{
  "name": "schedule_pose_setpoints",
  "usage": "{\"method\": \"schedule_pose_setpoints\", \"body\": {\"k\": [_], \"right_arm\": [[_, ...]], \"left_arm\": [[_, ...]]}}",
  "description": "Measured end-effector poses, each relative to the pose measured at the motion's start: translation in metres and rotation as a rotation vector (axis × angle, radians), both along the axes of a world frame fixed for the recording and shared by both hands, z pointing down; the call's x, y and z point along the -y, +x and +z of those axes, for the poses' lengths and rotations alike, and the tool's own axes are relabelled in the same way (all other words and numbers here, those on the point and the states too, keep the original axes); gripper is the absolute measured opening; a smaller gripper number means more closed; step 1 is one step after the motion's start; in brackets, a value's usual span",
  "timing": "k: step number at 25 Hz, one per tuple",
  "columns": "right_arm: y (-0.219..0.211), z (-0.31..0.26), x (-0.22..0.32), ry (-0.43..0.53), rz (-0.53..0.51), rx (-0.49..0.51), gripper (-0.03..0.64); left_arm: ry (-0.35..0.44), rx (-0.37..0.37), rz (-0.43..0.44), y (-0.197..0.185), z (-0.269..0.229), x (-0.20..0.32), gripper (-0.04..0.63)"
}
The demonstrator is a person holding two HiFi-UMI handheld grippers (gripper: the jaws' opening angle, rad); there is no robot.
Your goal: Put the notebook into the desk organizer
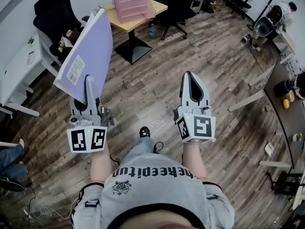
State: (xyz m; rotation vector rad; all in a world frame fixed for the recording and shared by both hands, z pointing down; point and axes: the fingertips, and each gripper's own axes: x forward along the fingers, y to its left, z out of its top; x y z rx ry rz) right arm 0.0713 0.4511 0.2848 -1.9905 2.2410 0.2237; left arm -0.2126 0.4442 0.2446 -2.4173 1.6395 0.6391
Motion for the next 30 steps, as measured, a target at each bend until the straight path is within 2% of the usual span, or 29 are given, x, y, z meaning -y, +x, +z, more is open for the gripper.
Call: {"method": "schedule_pose_setpoints", "body": {"k": [6, 17, 30], "right_arm": [[0.008, -0.001, 0.056, -0.022, -0.024, 0.006, 0.002], [0.025, -0.006, 0.165, -0.012, -0.014, -0.001, 0.002], [0.014, 0.003, 0.216, -0.018, -0.022, 0.015, 0.002]], "left_arm": [[-0.018, 0.002, 0.009, 0.014, -0.002, 0.058, 0.032], [0.000, -0.008, 0.041, 0.035, -0.010, 0.175, 0.032], [0.004, 0.004, 0.065, 0.034, -0.006, 0.226, 0.032]]}}
